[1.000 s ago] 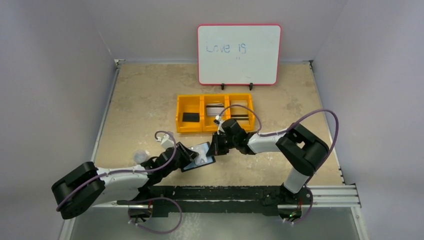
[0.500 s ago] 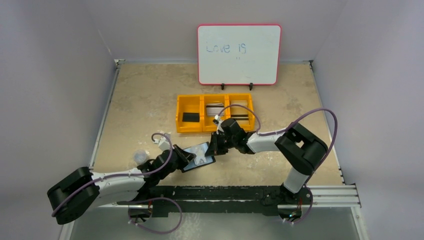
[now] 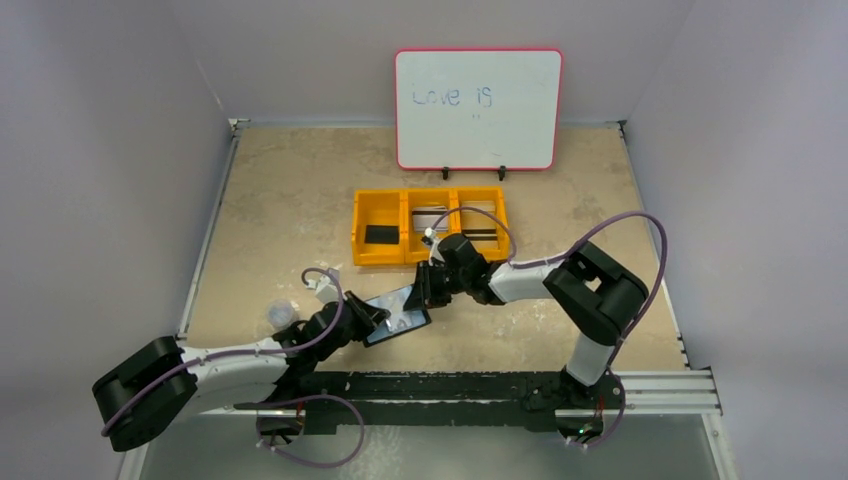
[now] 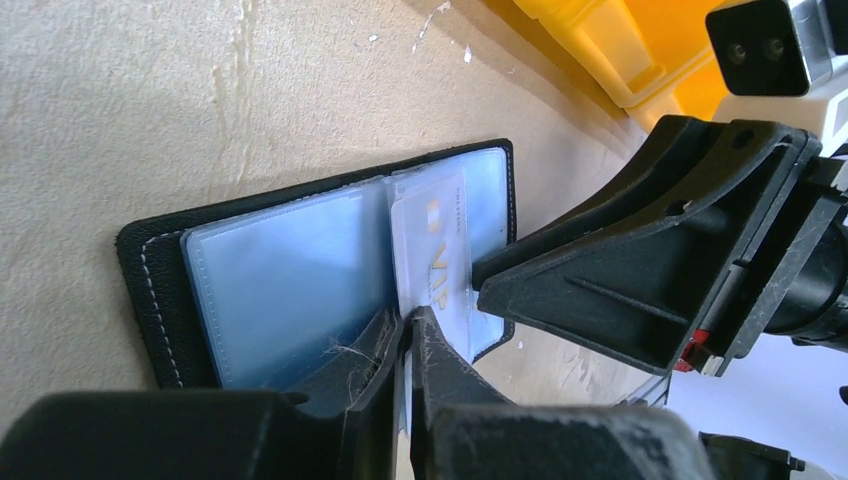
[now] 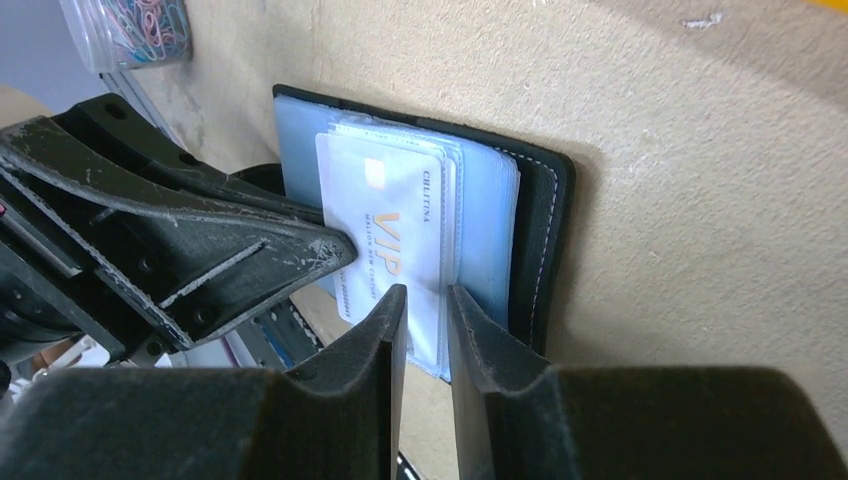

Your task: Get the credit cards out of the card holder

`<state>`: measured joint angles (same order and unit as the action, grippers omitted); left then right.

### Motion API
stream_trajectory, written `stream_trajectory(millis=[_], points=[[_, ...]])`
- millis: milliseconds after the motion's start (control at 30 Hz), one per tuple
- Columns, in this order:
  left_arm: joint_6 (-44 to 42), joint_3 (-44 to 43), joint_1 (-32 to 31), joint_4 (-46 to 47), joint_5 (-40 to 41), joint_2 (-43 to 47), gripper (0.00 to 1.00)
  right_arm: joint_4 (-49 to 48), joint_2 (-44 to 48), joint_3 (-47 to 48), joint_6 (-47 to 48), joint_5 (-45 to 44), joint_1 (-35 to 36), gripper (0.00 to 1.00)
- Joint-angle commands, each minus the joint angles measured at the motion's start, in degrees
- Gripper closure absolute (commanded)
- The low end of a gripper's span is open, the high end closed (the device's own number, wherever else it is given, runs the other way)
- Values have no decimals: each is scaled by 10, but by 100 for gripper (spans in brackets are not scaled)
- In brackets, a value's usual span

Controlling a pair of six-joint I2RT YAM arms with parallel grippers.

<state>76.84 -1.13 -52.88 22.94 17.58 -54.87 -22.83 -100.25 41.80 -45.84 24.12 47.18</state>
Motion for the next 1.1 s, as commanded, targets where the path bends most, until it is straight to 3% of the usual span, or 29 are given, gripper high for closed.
stream_trajectory(millis=[0,233,467,733,933,1067], points=[[-29,-12,-1,-30,-9,-2,91,40,-25,20,20,-57,0,76],[-40,-35,-1,-60,-24,13,83,56,-24,29,31,-72,0,85],[-41,-35,-1,-46,-41,15,82,56,-29,28,31,-67,1,86],[-26,-35,-1,-92,-14,55,74,59,-28,29,30,-66,1,86],[-15,-32,-1,-103,0,65,75,55,-28,25,29,-65,1,86],[-11,-22,-1,-76,2,58,86,53,-28,26,30,-61,0,86]])
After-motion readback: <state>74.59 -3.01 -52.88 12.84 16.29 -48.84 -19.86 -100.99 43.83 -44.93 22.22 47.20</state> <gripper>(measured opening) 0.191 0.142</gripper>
